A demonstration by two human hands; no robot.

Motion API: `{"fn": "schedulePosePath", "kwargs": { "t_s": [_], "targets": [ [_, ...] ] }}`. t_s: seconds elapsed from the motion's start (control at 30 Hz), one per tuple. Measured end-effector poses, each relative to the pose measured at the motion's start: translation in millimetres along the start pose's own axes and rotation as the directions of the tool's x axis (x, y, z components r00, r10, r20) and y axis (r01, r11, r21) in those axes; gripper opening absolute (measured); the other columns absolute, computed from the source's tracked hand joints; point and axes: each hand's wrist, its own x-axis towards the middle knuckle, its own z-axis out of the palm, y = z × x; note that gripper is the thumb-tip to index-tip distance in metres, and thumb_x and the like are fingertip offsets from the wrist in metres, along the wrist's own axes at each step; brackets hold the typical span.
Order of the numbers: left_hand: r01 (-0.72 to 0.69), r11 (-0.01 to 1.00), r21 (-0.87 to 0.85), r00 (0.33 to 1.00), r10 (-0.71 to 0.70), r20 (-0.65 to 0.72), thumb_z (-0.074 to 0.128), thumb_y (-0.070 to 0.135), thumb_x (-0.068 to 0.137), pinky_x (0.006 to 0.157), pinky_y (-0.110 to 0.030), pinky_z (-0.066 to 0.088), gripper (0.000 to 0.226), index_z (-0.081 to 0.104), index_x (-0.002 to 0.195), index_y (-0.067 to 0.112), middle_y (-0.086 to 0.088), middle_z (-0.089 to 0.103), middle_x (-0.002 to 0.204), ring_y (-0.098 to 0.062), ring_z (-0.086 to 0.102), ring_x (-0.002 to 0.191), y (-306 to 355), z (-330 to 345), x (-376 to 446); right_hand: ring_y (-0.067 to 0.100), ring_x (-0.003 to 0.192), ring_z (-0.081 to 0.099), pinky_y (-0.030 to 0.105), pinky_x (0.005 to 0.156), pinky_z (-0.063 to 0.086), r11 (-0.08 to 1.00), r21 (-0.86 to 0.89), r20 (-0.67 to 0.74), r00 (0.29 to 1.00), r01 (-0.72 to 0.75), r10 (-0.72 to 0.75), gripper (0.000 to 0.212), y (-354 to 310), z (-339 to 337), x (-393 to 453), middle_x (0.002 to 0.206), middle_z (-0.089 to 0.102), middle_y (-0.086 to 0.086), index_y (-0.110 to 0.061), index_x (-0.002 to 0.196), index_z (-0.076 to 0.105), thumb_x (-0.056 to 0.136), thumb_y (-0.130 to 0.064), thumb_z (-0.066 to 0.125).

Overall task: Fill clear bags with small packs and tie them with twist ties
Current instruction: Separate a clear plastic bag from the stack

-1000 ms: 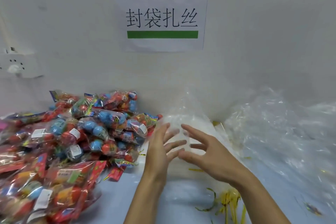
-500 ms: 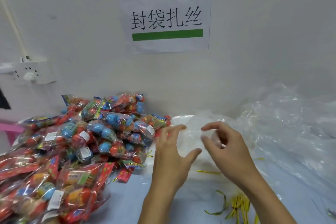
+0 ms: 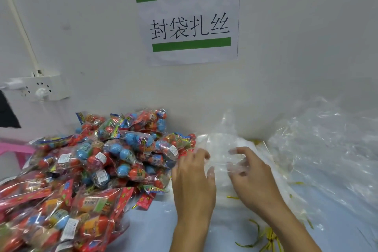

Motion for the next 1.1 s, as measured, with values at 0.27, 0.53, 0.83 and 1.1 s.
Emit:
{"fn": "schedulePosePath", "kwargs": {
  "t_s": [0.27, 0.53, 0.83, 1.1],
  "targets": [
    [0.054, 0.991, -0.125, 0.931, -0.095, -0.354, 0.064, -0.011, 0.081, 0.055, -0.024, 0.032, 0.026, 0.059, 0.089, 0.013, 0.003, 0.051, 0.079, -0.02, 0.049, 0.066, 5, -9, 0, 0.021, 0.069, 0.047, 0.036, 0.06, 0.032, 0.931, -0.344, -0.396, 0.918, -0.123, -0.026, 0.024, 5, -6, 3, 0.082, 0.057, -0.003, -0.028, 0.092, 0.055, 0.084, -0.005, 0.057],
    [0.149, 0.975, -0.168, 0.989, -0.148, 0.014, 0.072, 0.007, 0.081, 0.066, -0.031, 0.047, 0.03, 0.054, 0.092, 0.029, 0.009, 0.06, 0.086, -0.016, 0.058, 0.08, -1, -2, -2, 0.014, 0.064, 0.058, 0.033, 0.057, 0.045, 0.98, -0.193, -0.052, 0.998, -0.045, 0.036, 0.03, 5, 2, 2, 0.068, 0.058, -0.006, -0.036, 0.089, 0.055, 0.074, -0.014, 0.069],
    [0.194, 0.93, -0.313, 0.913, -0.288, -0.288, 0.07, 0.003, 0.078, 0.072, -0.037, 0.048, 0.047, 0.048, 0.115, 0.021, 0.001, 0.049, 0.101, -0.022, 0.051, 0.087, 3, -4, 1, 0.028, 0.074, 0.062, 0.045, 0.07, 0.054, 0.98, 0.011, -0.298, 0.935, -0.2, 0.194, 0.037, 3, -4, 6, 0.086, 0.059, 0.0, -0.023, 0.091, 0.055, 0.071, 0.008, 0.052],
    [0.542, 0.305, -0.783, 0.786, -0.514, 0.344, 0.064, 0.006, 0.09, 0.044, -0.031, 0.053, 0.022, 0.058, 0.106, 0.019, -0.014, 0.069, 0.091, -0.03, 0.07, 0.054, 7, 0, 4, 0.021, 0.072, 0.069, 0.038, 0.066, 0.055, 0.915, 0.198, -0.114, 0.919, -0.351, 0.377, 0.027, 11, 1, 11, 0.095, 0.065, 0.005, -0.023, 0.108, 0.051, 0.086, -0.011, 0.061]
  ]
}}
